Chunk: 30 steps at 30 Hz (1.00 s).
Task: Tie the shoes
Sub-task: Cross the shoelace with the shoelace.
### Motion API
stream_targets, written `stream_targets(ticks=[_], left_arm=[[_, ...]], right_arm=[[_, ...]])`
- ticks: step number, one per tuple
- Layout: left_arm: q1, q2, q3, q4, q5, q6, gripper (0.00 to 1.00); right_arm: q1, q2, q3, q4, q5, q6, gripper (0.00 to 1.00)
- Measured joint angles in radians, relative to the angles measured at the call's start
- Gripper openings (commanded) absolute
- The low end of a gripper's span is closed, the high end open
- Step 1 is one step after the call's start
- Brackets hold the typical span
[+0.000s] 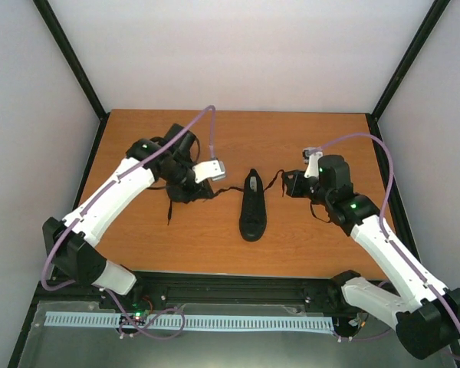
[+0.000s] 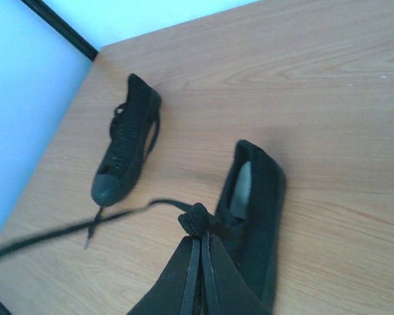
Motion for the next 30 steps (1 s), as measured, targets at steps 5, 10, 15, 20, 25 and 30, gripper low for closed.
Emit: stream_targets(ticks=[5,10,15,20,25,30], left_arm=[[-0.124,-0.002,-0.058,-0.047,0.003,0.035,0.01],[-0.172,0.02,-0.062,-0.069,0.012,0.062,0.01],[-0.182,0.03,-0.077,-0.071,0.014,0.074,0.01],[-0.183,0.048,-0.077,-0.074,0.021,0.075,0.01],[-0.183,0.049,-0.075,-0.059,0.002,0.068,0.01],[-0.155,0.076,-0.04,-0.024,-0.033,0.035,0.01]], right_arm=[[0.057,0.106,0.004,0.135,-0.04,0.055,0.03],[0.184,0.324,0.067,0.224,-0.011,0.108,0.03],[0.269,0.5,0.154,0.294,0.022,0.162,0.03],[0.321,0.634,0.277,0.281,0.029,0.145,0.61],[0.327,0.635,0.294,0.191,0.048,0.056,0.79],[0.293,0.578,0.296,0.1,0.066,-0.094,0.66]])
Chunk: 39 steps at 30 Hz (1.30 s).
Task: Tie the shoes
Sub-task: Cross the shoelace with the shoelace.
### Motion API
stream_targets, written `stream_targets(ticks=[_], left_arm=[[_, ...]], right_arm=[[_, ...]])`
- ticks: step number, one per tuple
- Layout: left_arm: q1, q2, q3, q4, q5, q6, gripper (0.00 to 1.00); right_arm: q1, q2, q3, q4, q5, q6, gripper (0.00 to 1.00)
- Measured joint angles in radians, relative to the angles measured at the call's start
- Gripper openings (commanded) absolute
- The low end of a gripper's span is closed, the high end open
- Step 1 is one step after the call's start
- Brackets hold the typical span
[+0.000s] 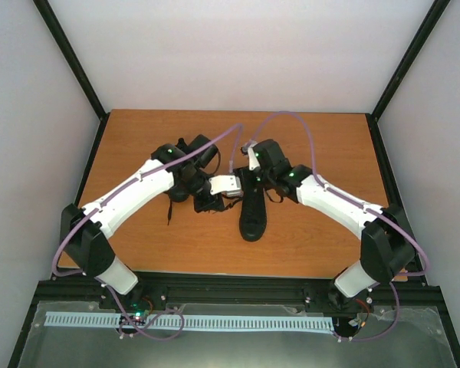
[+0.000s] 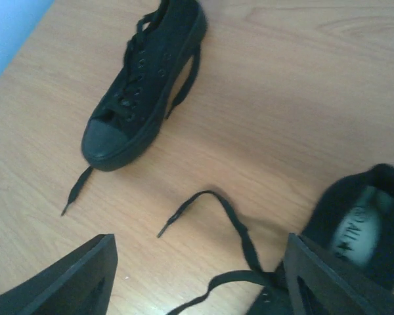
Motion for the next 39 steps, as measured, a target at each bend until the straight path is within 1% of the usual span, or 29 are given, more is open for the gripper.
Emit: stream_targets(ticks=[2,5,7,10,15,19,23,26,28,33,39], left_arm=[[0.024,0.017,0.018,0.019,-0.009,-0.016,0.01],[0.075,0.052,0.06,0.053,-0.019,-0.039,0.01],[0.1,0.084,0.098,0.077,-0.025,-0.05,0.01],[0.121,0.148,0.164,0.105,-0.03,-0.059,0.01],[0.158,0.25,0.239,0.126,-0.003,-0.092,0.01],[0.19,0.272,0.245,0.127,0.04,-0.116,0.01],[0.202,0.267,0.248,0.128,0.065,-0.121,0.01],[0.202,0.259,0.248,0.128,0.079,-0.122,0.01],[0.202,0.256,0.248,0.127,0.088,-0.122,0.01],[0.202,0.254,0.248,0.124,0.114,-0.122,0.01],[0.202,0.254,0.248,0.101,0.153,-0.111,0.01]], right_arm=[[-0.032,-0.01,0.014,-0.031,0.001,-0.058,0.62],[-0.08,-0.006,0.037,-0.058,0.011,-0.119,0.61],[-0.113,-0.006,0.033,-0.059,-0.009,-0.147,0.61],[-0.154,-0.006,0.005,-0.026,-0.092,-0.178,0.61],[-0.197,-0.008,-0.066,0.079,-0.303,-0.224,0.56],[-0.201,-0.005,-0.102,0.166,-0.439,-0.267,0.53],[-0.201,0.029,-0.102,0.248,-0.515,-0.312,0.52],[-0.199,0.067,-0.102,0.301,-0.544,-0.333,0.51],[-0.196,0.087,-0.102,0.331,-0.547,-0.34,0.48],[-0.192,0.133,-0.102,0.381,-0.549,-0.342,0.31],[-0.189,0.138,-0.106,0.438,-0.534,-0.325,0.29]])
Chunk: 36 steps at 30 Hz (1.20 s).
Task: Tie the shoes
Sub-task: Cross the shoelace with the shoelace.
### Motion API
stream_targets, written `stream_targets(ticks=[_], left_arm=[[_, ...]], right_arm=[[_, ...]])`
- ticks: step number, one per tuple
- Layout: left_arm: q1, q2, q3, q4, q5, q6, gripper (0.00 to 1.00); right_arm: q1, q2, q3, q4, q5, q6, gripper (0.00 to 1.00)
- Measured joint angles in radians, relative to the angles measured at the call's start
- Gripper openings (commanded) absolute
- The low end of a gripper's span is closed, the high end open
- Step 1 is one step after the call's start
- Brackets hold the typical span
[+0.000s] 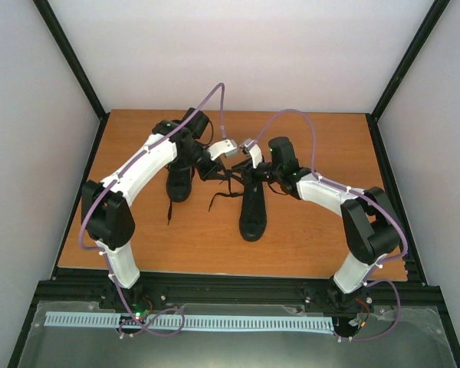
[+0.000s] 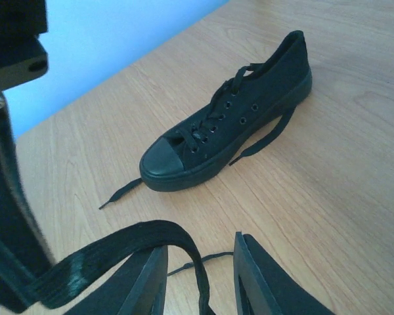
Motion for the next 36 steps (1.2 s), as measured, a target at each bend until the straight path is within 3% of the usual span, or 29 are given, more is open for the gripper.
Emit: stream_targets(ticks=[4,10,26,30,36], left_arm=[[0.0,0.0,0.001,-0.017,0.02,0.005,0.01],[0.0,0.0,0.012,-0.045,0.045,0.018,0.01],[0.002,-0.003,0.045,-0.067,0.063,0.025,0.01],[0.004,-0.003,0.056,-0.067,0.063,0.023,0.01],[0.007,-0.003,0.057,-0.068,0.063,0.018,0.01]], right_arm=[[0.0,0.0,-0.016,0.02,0.021,0.006,0.28],[0.0,0.0,-0.023,0.028,0.034,-0.003,0.41],[0.019,0.0,-0.064,0.071,-0.008,-0.017,0.45],[0.019,-0.002,-0.103,0.085,-0.008,-0.018,0.43],[0.019,-0.011,-0.13,0.102,-0.006,-0.009,0.29]])
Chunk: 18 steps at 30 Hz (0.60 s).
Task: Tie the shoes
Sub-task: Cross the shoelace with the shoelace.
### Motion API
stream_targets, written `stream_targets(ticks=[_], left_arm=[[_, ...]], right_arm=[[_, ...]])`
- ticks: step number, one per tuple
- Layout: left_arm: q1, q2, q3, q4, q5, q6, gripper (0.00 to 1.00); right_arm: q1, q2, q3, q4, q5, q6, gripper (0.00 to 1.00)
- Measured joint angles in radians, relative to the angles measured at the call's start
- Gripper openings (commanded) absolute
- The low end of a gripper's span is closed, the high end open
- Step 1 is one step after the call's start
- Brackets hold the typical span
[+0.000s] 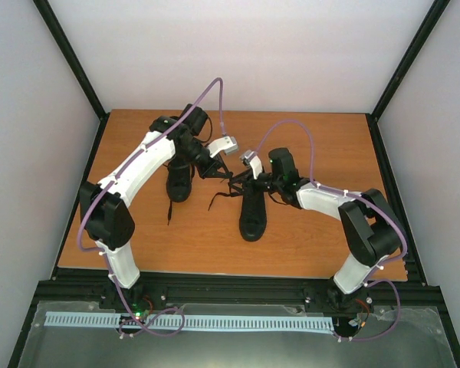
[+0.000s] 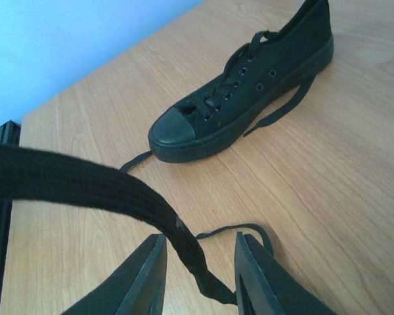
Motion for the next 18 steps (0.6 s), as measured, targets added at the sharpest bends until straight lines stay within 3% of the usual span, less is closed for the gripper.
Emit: stream_targets(ticks=[7,11,13,16,18], left_arm=[[0.0,0.0,0.0,-0.002,0.003,0.0,0.01],[0.0,0.002,0.0,-0.006,0.008,0.0,0.01],[0.0,0.003,0.0,-0.006,0.011,0.0,0.03],[0.0,0.005,0.0,-0.006,0.014,0.0,0.49],[0.0,0.008,0.0,-0.005,0.014,-0.004,0.65]], right_arm=[[0.0,-0.011,0.0,0.028,0.002,0.023,0.26],[0.0,-0.011,0.001,0.031,0.002,0.038,0.07],[0.0,-0.011,0.002,0.036,0.002,0.051,0.03],[0.0,-0.01,0.006,0.038,0.007,0.069,0.03],[0.0,-0.008,0.016,0.031,0.014,0.088,0.03]])
